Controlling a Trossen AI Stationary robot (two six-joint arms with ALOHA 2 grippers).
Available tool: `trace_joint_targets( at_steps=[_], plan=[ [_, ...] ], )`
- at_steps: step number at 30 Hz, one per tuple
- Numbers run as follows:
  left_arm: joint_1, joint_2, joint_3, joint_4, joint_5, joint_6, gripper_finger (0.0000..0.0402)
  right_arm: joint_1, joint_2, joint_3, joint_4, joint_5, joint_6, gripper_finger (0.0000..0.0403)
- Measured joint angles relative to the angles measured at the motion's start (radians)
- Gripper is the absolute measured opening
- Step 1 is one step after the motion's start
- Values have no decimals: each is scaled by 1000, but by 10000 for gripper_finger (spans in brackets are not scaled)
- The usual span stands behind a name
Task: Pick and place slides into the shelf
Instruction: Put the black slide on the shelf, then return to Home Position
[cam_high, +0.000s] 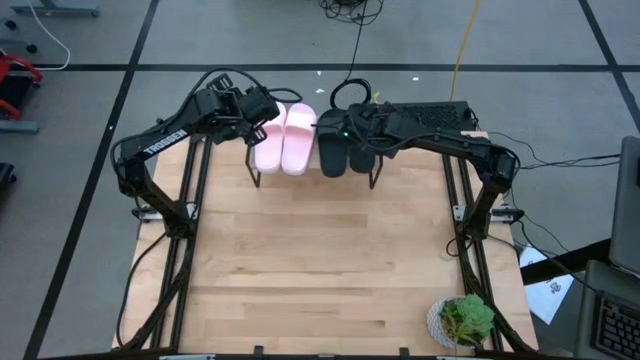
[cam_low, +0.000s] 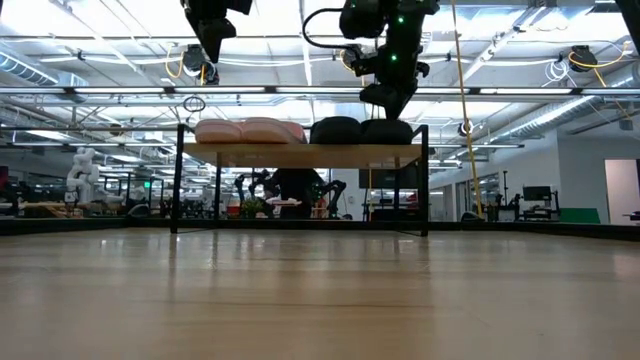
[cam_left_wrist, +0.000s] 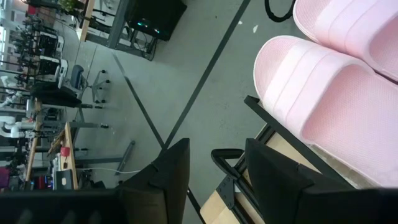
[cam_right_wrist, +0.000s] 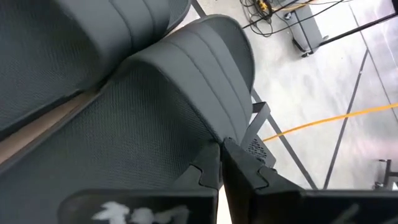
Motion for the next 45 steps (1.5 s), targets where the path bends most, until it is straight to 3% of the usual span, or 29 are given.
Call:
trace_joint_targets(
  at_steps=[12,29,45],
  plan=[
    [0,0,0,0,1,1,161,1,-3,-95,41,-17,3,3],
    [0,0,0,0,1,1,161,8,-13,-99,63,-38,-51,81],
    [0,0,0,-1,1,1,161,8,-80,-100,46,-116,-77,111]
  ],
)
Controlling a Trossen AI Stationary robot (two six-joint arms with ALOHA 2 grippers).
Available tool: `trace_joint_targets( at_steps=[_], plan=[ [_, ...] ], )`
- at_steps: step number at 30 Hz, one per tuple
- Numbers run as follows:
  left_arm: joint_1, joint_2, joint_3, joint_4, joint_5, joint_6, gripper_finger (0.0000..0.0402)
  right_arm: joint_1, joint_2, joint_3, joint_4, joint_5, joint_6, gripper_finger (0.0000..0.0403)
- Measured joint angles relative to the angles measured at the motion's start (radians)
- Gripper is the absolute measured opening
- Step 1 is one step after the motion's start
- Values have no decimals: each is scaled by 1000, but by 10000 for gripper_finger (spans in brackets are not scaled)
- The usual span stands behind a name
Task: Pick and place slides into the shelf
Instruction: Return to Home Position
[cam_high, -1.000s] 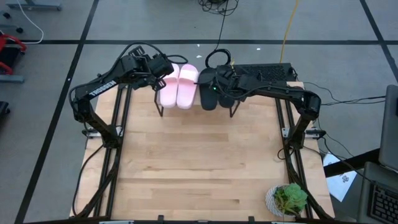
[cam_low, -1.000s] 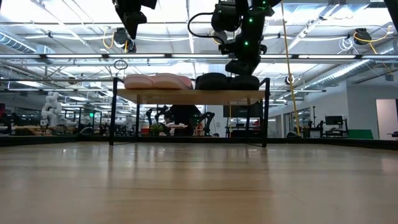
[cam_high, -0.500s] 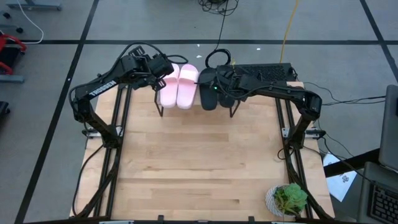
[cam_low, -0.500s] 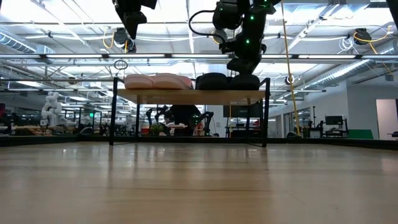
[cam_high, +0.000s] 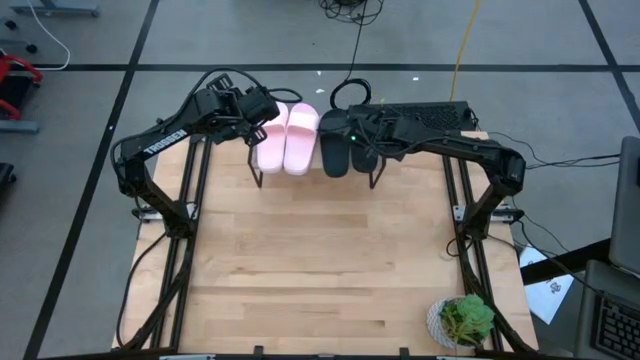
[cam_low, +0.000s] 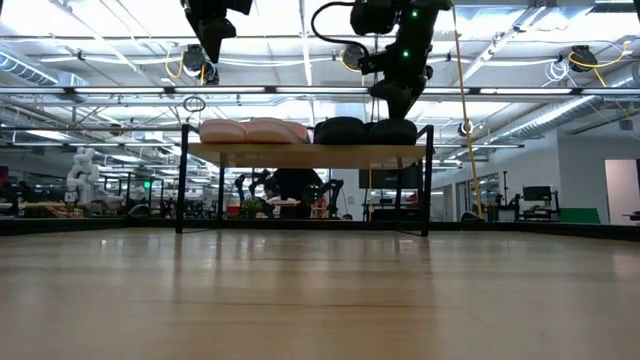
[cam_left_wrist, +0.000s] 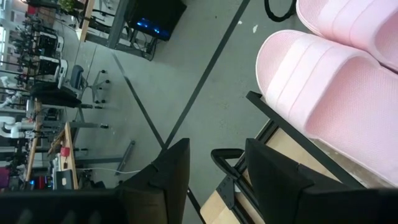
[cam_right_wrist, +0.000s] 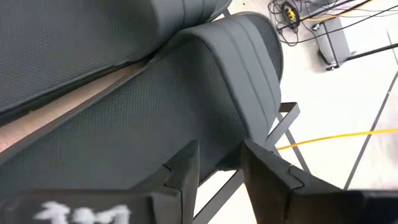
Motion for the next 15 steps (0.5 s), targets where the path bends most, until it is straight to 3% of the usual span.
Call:
trace_joint_targets(
  at_steps=[15],
  plan=[
    [28,0,0,-11,-6,40,161,38,-68,0,0,-45,2,112]
  ],
)
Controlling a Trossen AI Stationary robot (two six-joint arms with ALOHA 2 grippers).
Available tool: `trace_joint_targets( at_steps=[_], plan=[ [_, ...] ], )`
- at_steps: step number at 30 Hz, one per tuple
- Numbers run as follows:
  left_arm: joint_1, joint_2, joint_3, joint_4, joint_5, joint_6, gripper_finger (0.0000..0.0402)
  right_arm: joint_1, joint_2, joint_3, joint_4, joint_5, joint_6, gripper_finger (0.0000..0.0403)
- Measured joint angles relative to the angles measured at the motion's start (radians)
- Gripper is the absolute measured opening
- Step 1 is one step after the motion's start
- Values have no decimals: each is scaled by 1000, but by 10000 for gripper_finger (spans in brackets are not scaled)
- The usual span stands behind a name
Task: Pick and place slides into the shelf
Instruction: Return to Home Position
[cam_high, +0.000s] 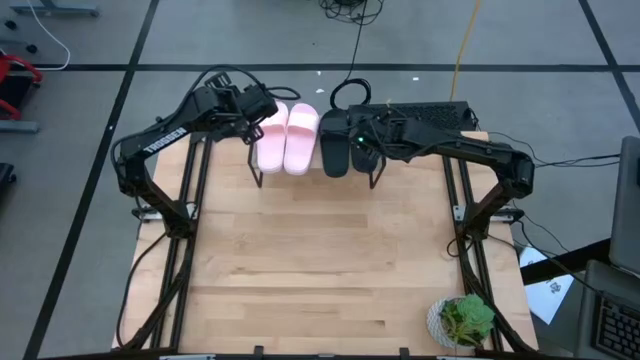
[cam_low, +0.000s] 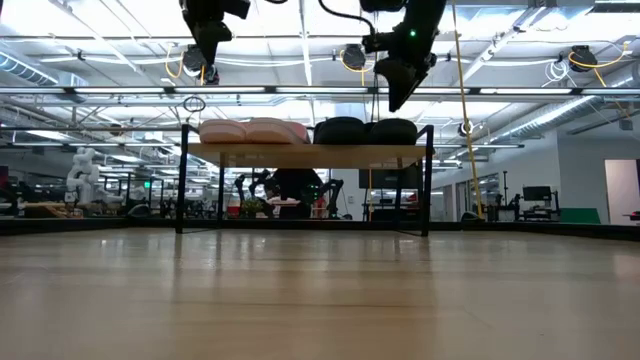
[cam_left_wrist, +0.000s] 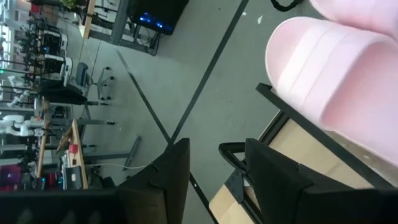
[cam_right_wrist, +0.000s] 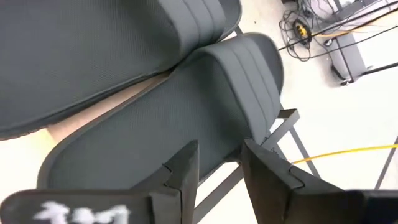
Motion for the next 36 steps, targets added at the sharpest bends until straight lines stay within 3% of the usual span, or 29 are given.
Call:
trace_joint_targets(
  at_steps=[14,20,30,36],
  plan=[
    [118,-18,-1,-101,-23,-78,161,102,-117,0,38,0,26,112],
    [144,-160,-1,-93,-1,-126,161,178,-212,0,135,7,34,112],
    [142,-533,0,55,425,-192,161,262,-430,2,378,31,-31,112],
    [140,-680,1,63,590,-301,161,286,-569,2,305,29,-1,112]
  ],
)
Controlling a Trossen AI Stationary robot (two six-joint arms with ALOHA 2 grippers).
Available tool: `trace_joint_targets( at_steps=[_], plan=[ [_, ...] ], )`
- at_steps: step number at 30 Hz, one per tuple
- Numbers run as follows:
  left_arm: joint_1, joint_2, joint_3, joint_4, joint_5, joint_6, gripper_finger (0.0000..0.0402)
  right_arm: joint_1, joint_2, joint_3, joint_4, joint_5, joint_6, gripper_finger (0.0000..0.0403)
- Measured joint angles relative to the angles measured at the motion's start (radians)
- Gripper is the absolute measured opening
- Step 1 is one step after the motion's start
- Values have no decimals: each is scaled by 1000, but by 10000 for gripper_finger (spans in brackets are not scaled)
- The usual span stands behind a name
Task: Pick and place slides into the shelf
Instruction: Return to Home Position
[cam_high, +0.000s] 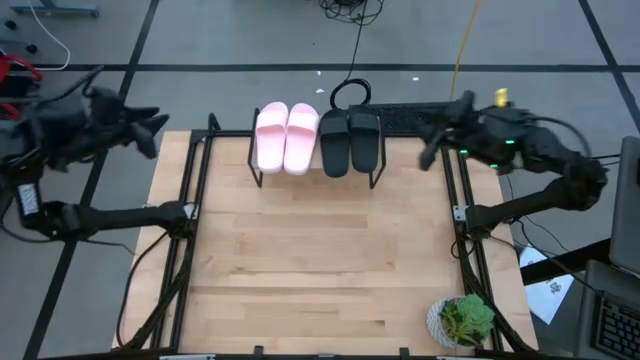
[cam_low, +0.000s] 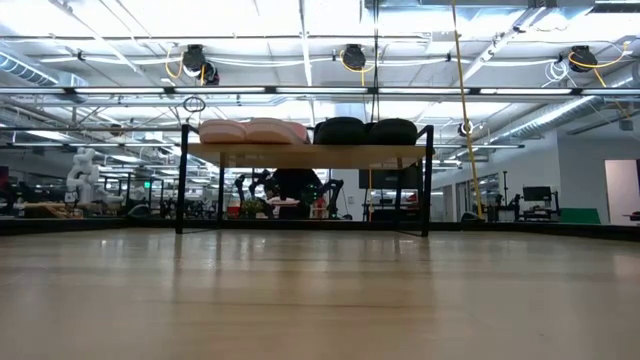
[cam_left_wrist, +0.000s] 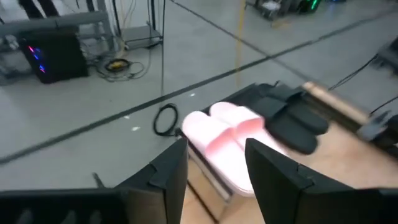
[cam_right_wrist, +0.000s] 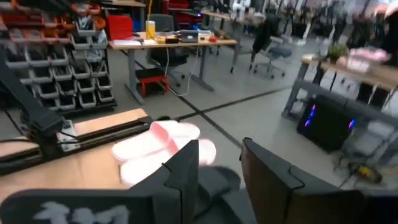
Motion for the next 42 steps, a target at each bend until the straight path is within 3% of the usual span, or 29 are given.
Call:
trace_joint_targets(
  at_steps=[6,10,15,21,24,33,42],
  plan=[
    [0,-87,-2,-71,89,-65,161,24,-131,-10,-186,-100,210,112],
    [1,-143,-77,0,221,-6,161,59,-222,-146,-97,-179,244,112],
    [1,-279,-320,159,295,9,161,94,-374,-436,115,-192,249,112],
    [1,-476,-667,380,450,-20,161,128,-543,-733,398,-356,245,112],
    [1,-560,-804,463,478,-43,161,146,-593,-852,498,-395,260,112],
    [1,-683,-1096,689,597,-64,161,161,-660,-1076,636,-395,271,112],
    [-10,-688,-1263,840,626,-23,161,161,-829,-1189,696,-471,240,112]
  ],
)
